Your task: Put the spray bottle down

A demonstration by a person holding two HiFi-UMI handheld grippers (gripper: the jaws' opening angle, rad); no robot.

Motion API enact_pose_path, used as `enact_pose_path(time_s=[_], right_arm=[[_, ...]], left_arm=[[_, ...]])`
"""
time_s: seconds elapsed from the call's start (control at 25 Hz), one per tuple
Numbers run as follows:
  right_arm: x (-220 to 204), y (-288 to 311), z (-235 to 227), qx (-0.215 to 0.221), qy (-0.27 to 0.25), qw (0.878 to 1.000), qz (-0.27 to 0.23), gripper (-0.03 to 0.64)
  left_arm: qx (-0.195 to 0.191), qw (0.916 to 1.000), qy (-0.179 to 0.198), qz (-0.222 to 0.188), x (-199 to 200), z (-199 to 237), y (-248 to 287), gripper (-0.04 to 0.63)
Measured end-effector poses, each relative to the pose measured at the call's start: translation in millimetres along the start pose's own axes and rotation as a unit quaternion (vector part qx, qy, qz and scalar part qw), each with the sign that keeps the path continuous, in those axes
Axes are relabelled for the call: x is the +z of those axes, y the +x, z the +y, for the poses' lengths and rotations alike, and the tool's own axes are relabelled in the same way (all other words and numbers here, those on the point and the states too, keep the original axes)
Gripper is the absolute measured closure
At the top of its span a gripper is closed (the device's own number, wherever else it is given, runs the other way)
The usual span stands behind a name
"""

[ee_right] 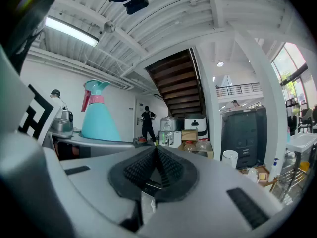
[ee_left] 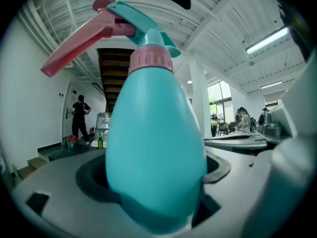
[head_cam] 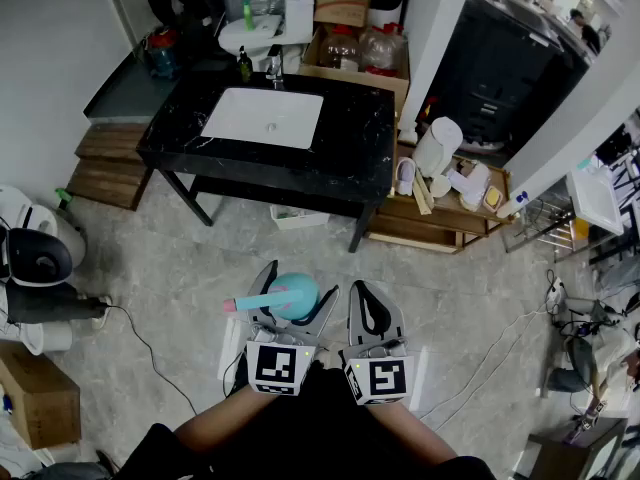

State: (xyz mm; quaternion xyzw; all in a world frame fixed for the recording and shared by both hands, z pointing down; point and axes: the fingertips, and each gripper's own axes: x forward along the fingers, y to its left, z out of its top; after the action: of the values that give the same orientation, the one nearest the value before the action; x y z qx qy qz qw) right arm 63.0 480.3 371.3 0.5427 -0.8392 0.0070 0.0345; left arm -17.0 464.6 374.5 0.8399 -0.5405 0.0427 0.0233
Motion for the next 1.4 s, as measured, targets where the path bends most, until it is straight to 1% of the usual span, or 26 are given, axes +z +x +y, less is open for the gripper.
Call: enact_pose_path(time_s=[0.16,0.28,0.36,0.44,0.6,0.72,0.8,0.88,1.0,1.2,1.28,1.4], right_arm=[[-3,-6,-4,0.002,0.002,1.0,0.002,0.601],[1,-16,-12,-0.012,0.006,1.0,-0.014,0.601],[5,-23,-16,-0.02,-0.004,0.999,-0.025,0.6],[6,-27,-17,-0.02,-0.006,0.999,-0.028,0.601],[0,-32,-16,-0.021,0.007,0.999,-0.024,0.6],[-1,-32,-22,-0.034,0.019,0.999,-0.028,0.6],[-1,-29,-29,-0.044,0.022,0.998,-0.027,0.6],[-2,-27,-35,-0.052,0.023,0.998,-0.024,0.601],[-8,-25,-45,-0.063,0.021,0.998,-0.013,0.6],[-15,-7,-67,-0.082,0.026,0.996,-0.005,0.6],[-14,7,-71,-0.081,0.024,0.996,-0.004,0.6],[-13,35,-75,-0.073,0.021,0.997,0.0,0.6]], left_arm=[[-0.002,1.0,-0.004,0.002,-2,-9,1,0.141],[-0.002,1.0,-0.002,0.001,-5,-13,0,0.141],[0.001,1.0,0.001,0.0,-5,-14,-2,0.141],[0.007,1.0,0.006,0.0,-4,-9,-3,0.141],[0.032,0.9994,0.015,0.004,-3,16,-7,0.141],[0.046,0.9989,0.014,0.004,-1,27,-7,0.141],[0.047,0.9988,0.01,0.006,-2,30,-4,0.141],[0.04,0.9991,0.007,0.011,-6,28,3,0.141],[0.018,0.9996,0.014,0.014,-9,20,20,0.141],[-0.002,0.9999,0.016,0.006,-5,18,53,0.141],[-0.008,0.9999,0.014,0.005,-2,20,66,0.141],[-0.023,0.9996,0.003,0.015,0,23,87,0.141]])
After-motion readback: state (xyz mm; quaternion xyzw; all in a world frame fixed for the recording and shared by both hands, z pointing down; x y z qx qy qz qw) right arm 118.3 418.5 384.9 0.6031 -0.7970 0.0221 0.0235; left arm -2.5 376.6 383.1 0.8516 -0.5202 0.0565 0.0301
